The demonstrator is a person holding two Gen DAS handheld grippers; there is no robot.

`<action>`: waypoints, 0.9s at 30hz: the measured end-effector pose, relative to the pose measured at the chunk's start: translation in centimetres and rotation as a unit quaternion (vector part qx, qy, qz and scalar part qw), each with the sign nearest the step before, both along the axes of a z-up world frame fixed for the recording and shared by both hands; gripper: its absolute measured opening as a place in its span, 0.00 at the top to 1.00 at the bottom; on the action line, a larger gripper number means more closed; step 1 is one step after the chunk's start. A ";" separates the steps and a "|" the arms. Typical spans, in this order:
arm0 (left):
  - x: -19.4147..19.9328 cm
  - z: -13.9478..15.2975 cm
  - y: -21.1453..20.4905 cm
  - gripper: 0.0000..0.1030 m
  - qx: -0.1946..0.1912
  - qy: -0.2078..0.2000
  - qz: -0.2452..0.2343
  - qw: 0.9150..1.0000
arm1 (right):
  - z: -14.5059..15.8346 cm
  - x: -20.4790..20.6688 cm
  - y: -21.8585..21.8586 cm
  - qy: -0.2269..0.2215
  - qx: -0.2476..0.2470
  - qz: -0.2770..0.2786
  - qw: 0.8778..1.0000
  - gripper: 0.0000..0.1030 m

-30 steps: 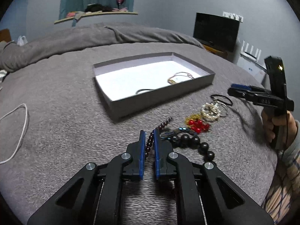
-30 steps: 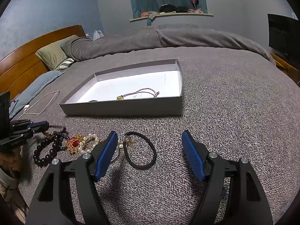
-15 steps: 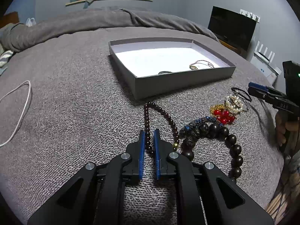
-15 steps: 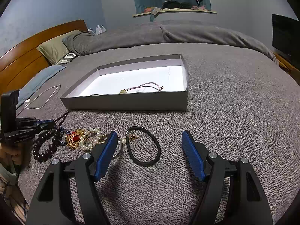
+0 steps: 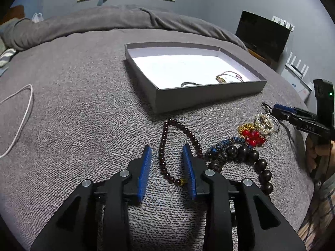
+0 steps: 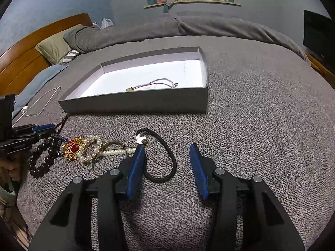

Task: Organize jewelry
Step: 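Grasp the dark red bead bracelet with the left tool while the right tool grasps the black hair tie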

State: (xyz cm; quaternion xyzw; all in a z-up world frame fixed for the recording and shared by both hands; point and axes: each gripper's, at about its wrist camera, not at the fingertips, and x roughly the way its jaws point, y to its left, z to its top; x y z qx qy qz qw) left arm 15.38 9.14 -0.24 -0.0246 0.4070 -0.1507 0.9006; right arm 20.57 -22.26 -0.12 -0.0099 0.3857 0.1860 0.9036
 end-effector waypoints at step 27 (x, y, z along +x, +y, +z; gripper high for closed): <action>0.2 0.2 -2.0 0.91 0.045 -0.021 -0.023 0.999 | 1.5 -1.0 -0.1 -0.033 0.018 0.028 0.999 0.94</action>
